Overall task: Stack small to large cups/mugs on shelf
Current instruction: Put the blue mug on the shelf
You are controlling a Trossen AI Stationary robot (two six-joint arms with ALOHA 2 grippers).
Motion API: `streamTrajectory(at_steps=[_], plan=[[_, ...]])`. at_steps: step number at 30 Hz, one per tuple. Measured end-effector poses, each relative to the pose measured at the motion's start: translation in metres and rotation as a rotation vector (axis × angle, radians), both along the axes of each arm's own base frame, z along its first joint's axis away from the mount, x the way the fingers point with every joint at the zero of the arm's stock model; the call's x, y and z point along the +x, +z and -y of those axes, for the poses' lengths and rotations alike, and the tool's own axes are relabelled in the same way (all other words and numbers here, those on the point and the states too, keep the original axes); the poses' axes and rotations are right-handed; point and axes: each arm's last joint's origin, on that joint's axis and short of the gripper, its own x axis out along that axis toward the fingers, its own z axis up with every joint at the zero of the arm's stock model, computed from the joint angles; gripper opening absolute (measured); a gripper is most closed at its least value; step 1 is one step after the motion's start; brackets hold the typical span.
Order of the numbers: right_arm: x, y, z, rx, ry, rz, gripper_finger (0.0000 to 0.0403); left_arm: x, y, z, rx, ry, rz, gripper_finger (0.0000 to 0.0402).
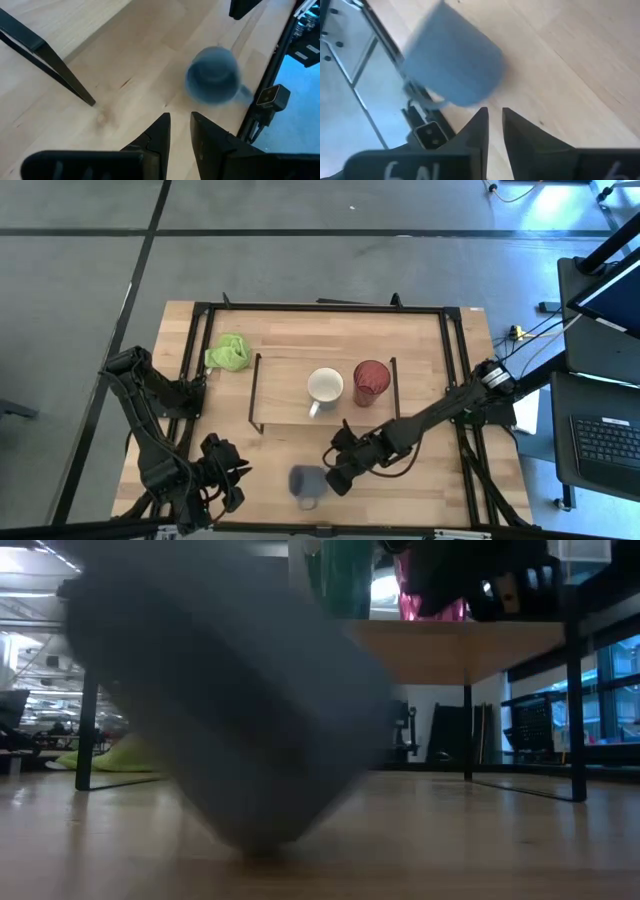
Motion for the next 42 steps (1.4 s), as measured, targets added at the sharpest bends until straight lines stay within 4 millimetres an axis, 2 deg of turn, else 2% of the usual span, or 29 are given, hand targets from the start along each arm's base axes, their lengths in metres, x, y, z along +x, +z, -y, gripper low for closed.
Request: streamTrajectory(at_steps=[9, 11, 14, 16, 18, 21, 28, 32, 37, 42], plan=[[-0.002, -0.001, 0.001, -0.012, 0.001, -0.021, 0.0059, 0.0, -0.004, 0.001, -0.016, -0.005, -0.018, 0.0069], [-0.002, -0.001, 0.001, -0.017, 0.005, -0.026, 0.0059, -0.002, -0.018, 0.002, -0.04, -0.01, -0.066, 0.0069], [-0.004, -0.001, 0.001, -0.027, 0.014, -0.033, 0.006, -0.009, -0.057, 0.006, -0.162, -0.002, -0.149, 0.0069], [-0.005, 0.0, -0.001, -0.034, 0.009, -0.024, 0.006, -0.014, -0.08, 0.012, -0.273, 0.016, -0.115, 0.0068], [-0.008, 0.003, -0.002, -0.035, -0.008, -0.017, 0.006, -0.018, -0.09, 0.018, -0.358, 0.054, 0.013, 0.0066], [-0.01, 0.007, -0.004, -0.026, -0.01, -0.011, 0.0067, -0.023, -0.091, 0.022, -0.407, 0.127, 0.203, 0.006], [-0.014, 0.012, -0.002, -0.032, -0.008, -0.013, 0.0115, -0.029, -0.095, 0.028, -0.514, 0.149, 0.101, 0.0062], [-0.016, 0.016, -0.001, -0.038, -0.011, -0.008, 0.0142, -0.023, -0.101, 0.03, -0.561, 0.192, 0.178, 0.0069], [-0.016, 0.017, 0.0, -0.05, -0.021, -0.001, 0.0168, -0.009, -0.122, 0.03, -0.661, 0.206, 0.275, 0.0074], [-0.018, 0.018, -0.001, -0.046, -0.022, 0.002, 0.0182, -0.002, -0.127, 0.026, -0.653, 0.215, 0.304, 0.0082]])
